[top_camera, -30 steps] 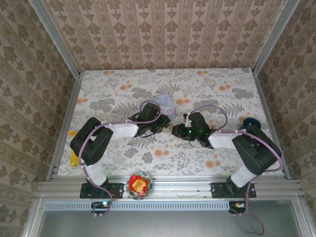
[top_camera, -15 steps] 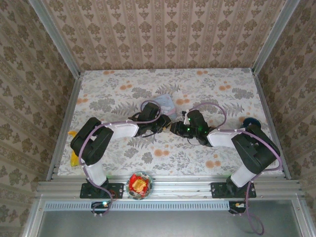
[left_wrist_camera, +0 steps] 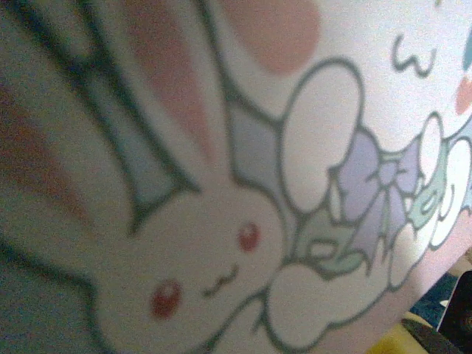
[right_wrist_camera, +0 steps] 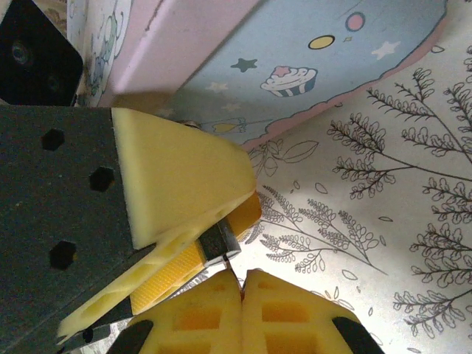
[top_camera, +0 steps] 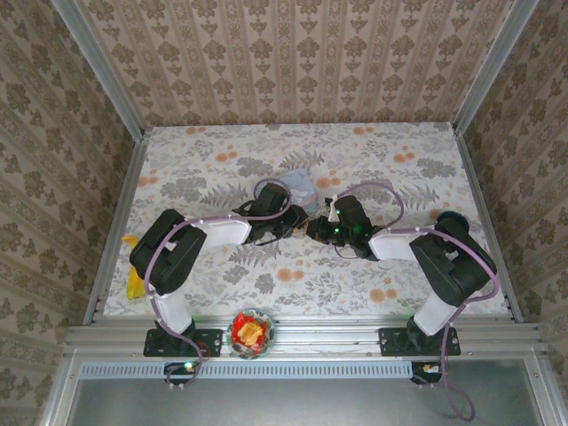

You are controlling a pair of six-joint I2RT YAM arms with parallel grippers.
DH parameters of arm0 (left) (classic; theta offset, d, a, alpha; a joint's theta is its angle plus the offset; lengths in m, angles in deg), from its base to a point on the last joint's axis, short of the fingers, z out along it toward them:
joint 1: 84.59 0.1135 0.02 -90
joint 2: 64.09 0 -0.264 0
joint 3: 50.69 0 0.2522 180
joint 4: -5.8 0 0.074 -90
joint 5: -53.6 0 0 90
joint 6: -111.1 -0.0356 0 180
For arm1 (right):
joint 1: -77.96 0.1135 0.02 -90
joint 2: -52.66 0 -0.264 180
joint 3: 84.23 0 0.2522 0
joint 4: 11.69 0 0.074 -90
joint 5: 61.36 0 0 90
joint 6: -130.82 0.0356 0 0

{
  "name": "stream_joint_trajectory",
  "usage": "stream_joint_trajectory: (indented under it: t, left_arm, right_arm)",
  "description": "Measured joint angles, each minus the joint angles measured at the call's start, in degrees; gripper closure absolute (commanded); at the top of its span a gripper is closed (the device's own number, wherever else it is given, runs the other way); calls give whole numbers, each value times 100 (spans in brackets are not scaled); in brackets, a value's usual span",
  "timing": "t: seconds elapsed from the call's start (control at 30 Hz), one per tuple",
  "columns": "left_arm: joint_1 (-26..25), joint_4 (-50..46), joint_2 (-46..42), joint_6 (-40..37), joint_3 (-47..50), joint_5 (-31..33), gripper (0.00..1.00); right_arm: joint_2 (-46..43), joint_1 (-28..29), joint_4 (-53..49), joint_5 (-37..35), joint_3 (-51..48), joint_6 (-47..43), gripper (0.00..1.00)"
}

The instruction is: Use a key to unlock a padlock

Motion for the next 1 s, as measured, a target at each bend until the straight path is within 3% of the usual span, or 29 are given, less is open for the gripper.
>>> stream_joint_trajectory:
  t: [0.07, 0.17, 0.23, 0.57, 1.0]
  left_arm:
    - [0, 39, 9, -15, 2, 22, 55]
    - [-11, 234, 7, 83, 46, -188, 31]
    - [2, 334, -35, 160, 90, -396, 20]
    - [37, -129, -404, 138, 264, -603, 17]
    - [70, -26, -1069, -509, 951, 111, 24]
  right_arm:
    - [42, -7, 66, -2, 4, 28, 100]
    - [70, 0, 133, -42, 39, 133, 100]
    - [107, 4, 166, -46, 39, 175, 100]
    - [247, 81, 271, -48, 39, 387, 100]
    - [415, 63, 640, -35, 63, 745, 100]
